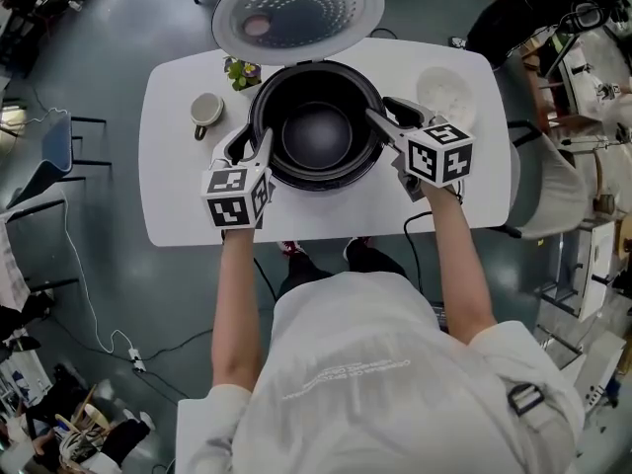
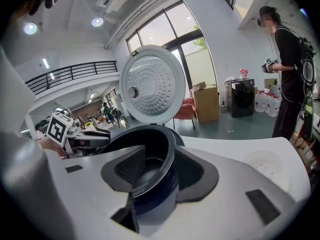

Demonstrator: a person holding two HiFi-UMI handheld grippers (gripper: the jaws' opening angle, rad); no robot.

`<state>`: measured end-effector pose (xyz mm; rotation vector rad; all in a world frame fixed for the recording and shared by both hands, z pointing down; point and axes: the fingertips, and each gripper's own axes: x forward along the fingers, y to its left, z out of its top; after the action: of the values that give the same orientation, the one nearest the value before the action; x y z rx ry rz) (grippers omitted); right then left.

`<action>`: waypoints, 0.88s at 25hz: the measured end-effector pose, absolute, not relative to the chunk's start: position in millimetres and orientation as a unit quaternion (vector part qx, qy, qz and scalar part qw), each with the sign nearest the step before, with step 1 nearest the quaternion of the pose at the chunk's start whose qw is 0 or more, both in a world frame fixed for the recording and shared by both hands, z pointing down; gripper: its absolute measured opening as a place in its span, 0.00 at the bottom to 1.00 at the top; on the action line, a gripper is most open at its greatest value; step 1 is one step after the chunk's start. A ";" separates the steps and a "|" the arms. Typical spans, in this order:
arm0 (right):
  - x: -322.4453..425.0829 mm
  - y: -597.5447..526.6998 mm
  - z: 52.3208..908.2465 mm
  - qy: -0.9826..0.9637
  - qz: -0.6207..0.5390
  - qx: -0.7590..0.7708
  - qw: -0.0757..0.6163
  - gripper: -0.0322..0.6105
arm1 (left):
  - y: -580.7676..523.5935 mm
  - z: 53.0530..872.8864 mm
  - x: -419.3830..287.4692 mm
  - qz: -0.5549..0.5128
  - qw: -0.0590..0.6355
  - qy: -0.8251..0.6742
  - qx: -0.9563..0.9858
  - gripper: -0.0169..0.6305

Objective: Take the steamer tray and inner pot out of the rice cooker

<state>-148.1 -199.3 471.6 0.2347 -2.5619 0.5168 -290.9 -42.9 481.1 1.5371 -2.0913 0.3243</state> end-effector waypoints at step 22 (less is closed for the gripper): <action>-153.2 -195.1 501.9 -0.930 0.190 0.093 0.301 0.34 | -43.5 495.3 -285.0 0.145 0.278 -0.774 0.550 0.35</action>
<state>-153.2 -195.1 501.9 0.2471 -2.4677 0.5033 -285.0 -43.5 495.3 1.4765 -2.0778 0.3896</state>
